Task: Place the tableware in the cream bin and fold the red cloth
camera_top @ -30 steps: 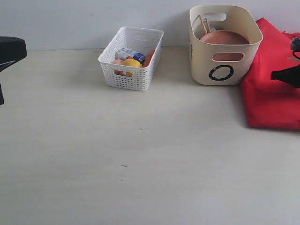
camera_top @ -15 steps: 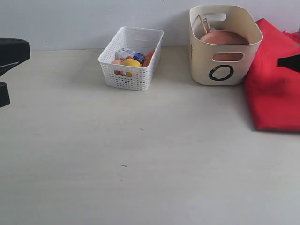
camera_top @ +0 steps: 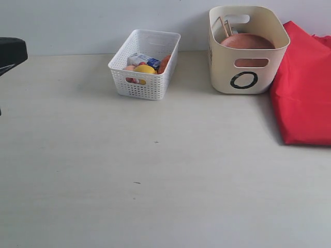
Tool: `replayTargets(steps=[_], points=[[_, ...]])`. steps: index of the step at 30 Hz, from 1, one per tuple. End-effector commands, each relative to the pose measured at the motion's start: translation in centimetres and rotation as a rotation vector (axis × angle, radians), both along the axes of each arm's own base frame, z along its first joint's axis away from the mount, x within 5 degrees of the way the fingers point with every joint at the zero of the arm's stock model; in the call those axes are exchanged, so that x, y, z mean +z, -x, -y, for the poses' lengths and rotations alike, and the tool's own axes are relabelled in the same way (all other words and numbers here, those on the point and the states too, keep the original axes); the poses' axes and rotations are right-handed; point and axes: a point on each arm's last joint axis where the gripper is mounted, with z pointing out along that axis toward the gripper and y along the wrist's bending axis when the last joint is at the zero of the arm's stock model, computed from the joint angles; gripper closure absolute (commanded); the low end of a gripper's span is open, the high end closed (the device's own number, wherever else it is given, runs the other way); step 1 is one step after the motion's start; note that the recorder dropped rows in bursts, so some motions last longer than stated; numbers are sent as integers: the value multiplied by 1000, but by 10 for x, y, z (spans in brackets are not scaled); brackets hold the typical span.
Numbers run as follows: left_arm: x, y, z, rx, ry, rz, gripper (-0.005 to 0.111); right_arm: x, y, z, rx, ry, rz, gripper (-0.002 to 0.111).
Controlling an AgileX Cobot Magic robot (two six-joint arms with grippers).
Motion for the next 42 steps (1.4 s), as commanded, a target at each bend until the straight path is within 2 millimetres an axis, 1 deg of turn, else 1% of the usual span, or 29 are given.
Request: replayTargets(steps=[1, 5, 7, 11, 13, 16, 21, 23, 27, 29, 31, 33, 36, 41, 42], points=[[3, 19, -14, 0, 109, 128, 106, 14, 51, -33, 145, -35, 126, 108], [6, 41, -29, -2, 176, 221, 106, 15, 90, -58, 264, -82, 227, 108], [5, 49, -35, -3, 202, 256, 106, 12, 108, -70, 323, -86, 262, 108], [-1, 60, -43, -5, 236, 325, 106, 7, 142, -94, 466, -73, 348, 108], [-5, 64, -46, -5, 224, 351, 106, 9, 155, -102, 511, -56, 390, 108], [-7, 67, -49, -5, 220, 353, 106, 16, 171, -110, 545, -17, 457, 108], [-7, 68, -49, -5, 221, 355, 106, 26, 190, -116, 554, 37, 537, 108], [-7, 68, -49, -5, 221, 355, 106, 27, 192, -117, 562, 40, 544, 108], [-7, 68, -49, -5, 223, 353, 106, 19, 175, -112, 561, -7, 476, 108], [-7, 68, -49, -5, 223, 353, 106, 16, 169, -110, 558, -23, 453, 108], [-11, 69, -50, -5, 221, 354, 106, 14, 165, -109, 554, -34, 435, 108], [-20, 71, -52, 10, 179, 391, 106, 13, 163, -108, 553, -38, 429, 108], [-36, 76, -62, 93, 148, 456, 106, 13, 163, -107, 539, -37, 427, 108], [-63, 82, -77, 295, 125, 510, 106, 13, 164, -107, 540, -36, 429, 108], [-68, 80, -78, 326, 114, 500, 106, 13, 164, -107, 540, -36, 429, 108]])
